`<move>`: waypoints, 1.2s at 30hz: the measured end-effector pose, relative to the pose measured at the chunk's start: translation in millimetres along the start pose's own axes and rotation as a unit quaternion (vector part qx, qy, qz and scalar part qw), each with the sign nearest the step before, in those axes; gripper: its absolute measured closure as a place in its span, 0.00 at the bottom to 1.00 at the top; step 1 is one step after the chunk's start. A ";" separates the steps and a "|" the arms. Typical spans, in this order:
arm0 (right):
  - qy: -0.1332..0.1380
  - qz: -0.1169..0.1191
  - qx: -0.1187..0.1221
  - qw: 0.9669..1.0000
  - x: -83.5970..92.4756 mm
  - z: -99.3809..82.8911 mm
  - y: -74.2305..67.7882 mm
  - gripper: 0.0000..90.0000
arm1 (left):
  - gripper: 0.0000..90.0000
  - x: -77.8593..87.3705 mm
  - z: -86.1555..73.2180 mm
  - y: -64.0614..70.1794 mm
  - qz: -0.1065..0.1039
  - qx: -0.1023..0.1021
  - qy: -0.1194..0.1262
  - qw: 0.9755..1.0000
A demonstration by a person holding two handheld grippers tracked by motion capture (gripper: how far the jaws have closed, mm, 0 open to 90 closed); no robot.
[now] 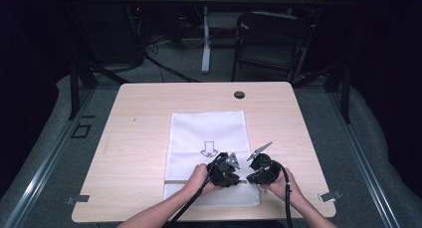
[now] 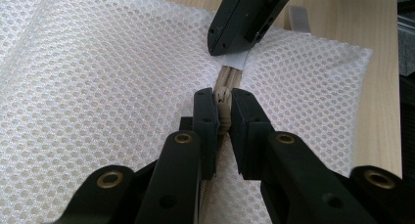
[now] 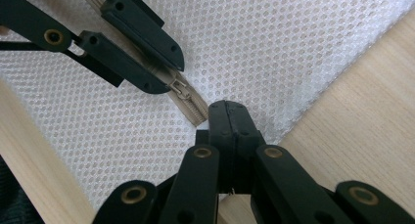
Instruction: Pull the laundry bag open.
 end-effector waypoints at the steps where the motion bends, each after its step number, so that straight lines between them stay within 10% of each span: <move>1: 0.018 0.001 -0.016 1.000 -2.5 -1.0 -2.7 1.00 | 0.91 0.3 -0.6 -0.1 -0.002 0.001 -0.002 1.000; 12: -0.013 -0.006 0.019 1.000 1.2 2.4 -2.4 1.00 | 0.91 1.5 -3.7 -3.6 -0.006 0.014 -0.002 1.000; 16: 0.024 -0.004 0.027 0.999 5.3 7.6 -8.8 1.00 | 0.91 -0.7 -3.0 -3.7 -0.006 0.014 0.003 1.000; 36: 0.009 0.018 0.004 1.000 -7.4 3.9 -7.5 1.00 | 0.91 0.2 -2.5 -3.7 -0.009 0.005 0.001 1.000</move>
Point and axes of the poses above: each handheld gripper's, and its own axes: x roughly backward along the jaws, z roughly out of its top, y roughly to its right, the point moved 1 cm from there along -x, roughly forward along the jaws, and after that the axes turned 4 degrees about y, right-handed, at the moved point
